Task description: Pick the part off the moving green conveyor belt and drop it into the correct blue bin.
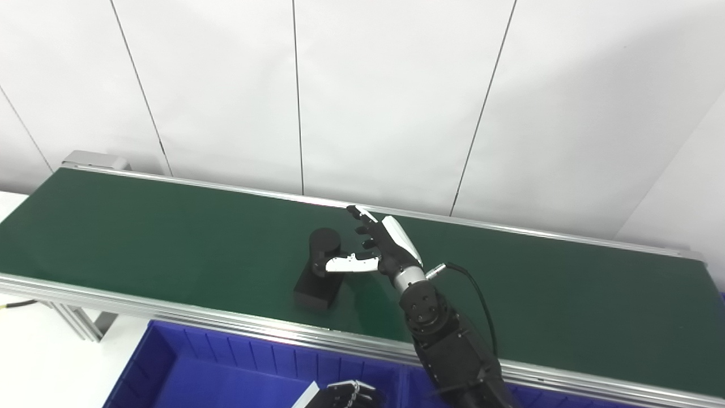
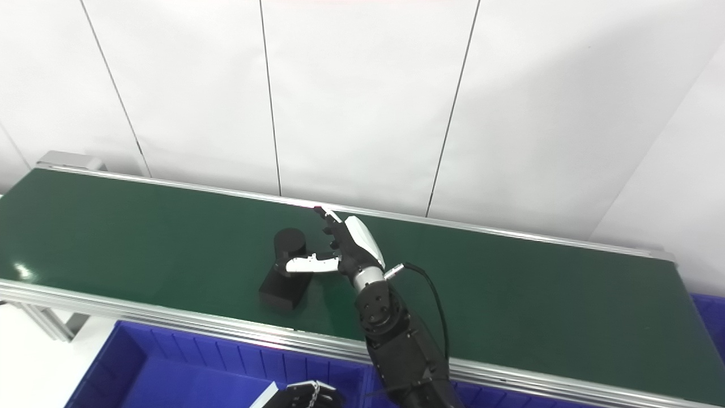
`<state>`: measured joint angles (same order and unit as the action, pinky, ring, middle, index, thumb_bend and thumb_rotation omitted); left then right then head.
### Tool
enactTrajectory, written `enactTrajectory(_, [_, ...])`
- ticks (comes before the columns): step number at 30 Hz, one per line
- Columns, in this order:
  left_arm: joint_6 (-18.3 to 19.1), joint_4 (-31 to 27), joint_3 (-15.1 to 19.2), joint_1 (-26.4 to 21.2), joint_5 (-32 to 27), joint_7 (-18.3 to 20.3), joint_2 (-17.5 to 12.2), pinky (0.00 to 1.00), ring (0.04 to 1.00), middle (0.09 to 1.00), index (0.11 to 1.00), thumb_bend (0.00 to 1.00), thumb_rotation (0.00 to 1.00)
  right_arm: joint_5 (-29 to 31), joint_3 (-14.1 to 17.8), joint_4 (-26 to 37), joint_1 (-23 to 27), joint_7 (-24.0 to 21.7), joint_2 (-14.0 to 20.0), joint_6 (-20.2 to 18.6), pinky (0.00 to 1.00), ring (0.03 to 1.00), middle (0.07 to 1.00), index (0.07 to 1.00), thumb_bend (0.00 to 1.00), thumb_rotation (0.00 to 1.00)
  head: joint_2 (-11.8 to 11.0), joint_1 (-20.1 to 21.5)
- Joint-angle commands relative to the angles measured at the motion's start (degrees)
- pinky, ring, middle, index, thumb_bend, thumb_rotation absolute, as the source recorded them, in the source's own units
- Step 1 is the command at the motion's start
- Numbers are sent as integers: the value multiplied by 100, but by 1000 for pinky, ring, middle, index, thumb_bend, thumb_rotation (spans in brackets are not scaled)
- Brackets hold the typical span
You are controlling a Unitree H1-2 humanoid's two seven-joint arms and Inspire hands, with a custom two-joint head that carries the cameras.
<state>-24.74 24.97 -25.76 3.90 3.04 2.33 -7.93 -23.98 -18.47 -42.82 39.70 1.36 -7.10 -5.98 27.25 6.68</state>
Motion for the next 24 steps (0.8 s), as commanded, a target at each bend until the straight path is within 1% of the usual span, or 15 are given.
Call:
enactTrajectory(1, [-218,-206,46,-23,-69,102,-16,639,637,635,647,749,861,29,-29,-53,364,176,-158,495,780,889,953,950,1000,375,16,23])
enactTrajectory(5, [-218,-264,110,17,-89,178,11,630,627,626,639,762,861,19,-48,-422,450,332,-237,713,776,886,948,944,1000,384,48,86])
enactTrajectory(8, [-218,-265,135,41,-43,143,20,626,623,622,635,786,872,-23,-74,-733,516,528,-301,877,749,869,941,939,1000,364,66,169])
enactTrajectory(9, [-218,-278,146,52,-51,161,22,625,623,621,634,790,874,-30,-75,-846,536,623,-327,952,745,864,937,934,998,341,70,187])
enactTrajectory(13, [-218,-368,163,83,-64,216,7,606,618,622,636,778,888,-21,-55,-1342,629,1061,-442,1314,737,832,889,883,923,226,79,304])
enactTrajectory(15, [-218,-406,174,103,-58,220,-2,600,614,620,637,774,895,47,2,-1619,686,1252,-524,1489,738,814,856,851,866,167,91,375])
enactTrajectory(16, [-218,-430,175,115,-43,207,-10,599,613,620,637,774,895,102,51,-1780,719,1349,-575,1578,738,813,854,849,863,163,96,412])
enactTrajectory(17, [-218,-448,176,123,-32,201,-16,596,609,617,637,769,900,141,85,-1905,748,1420,-611,1649,733,797,832,828,827,123,98,418])
enactTrajectory(18, [-218,-462,172,130,-7,171,-22,595,607,616,637,767,902,203,148,-2048,774,1525,-655,1767,731,792,824,821,815,108,101,437])
enactTrajectory(19, [-218,-471,168,135,11,150,-26,594,606,612,632,771,908,246,191,-2161,798,1605,-685,1860,669,734,789,788,781,44,102,439])
enactTrajectory(20, [-218,-477,179,142,0,160,-24,593,606,611,628,770,909,276,222,-2266,823,1698,-712,1944,618,681,757,757,706,18,110,452])
enactTrajectory(22, [-218,-471,190,149,0,153,-28,592,605,609,625,766,909,267,231,-2452,860,1943,-754,2050,551,598,715,711,613,4,114,457])
enactTrajectory(23, [-218,-466,191,151,11,136,-31,592,605,608,622,762,910,268,239,-2514,872,2056,-771,2058,464,508,672,655,538,1,114,457])
enactTrajectory(24, [-218,-459,186,150,32,107,-36,592,605,608,622,762,911,291,264,-2565,882,2147,-787,2073,451,498,666,647,531,1,117,450])
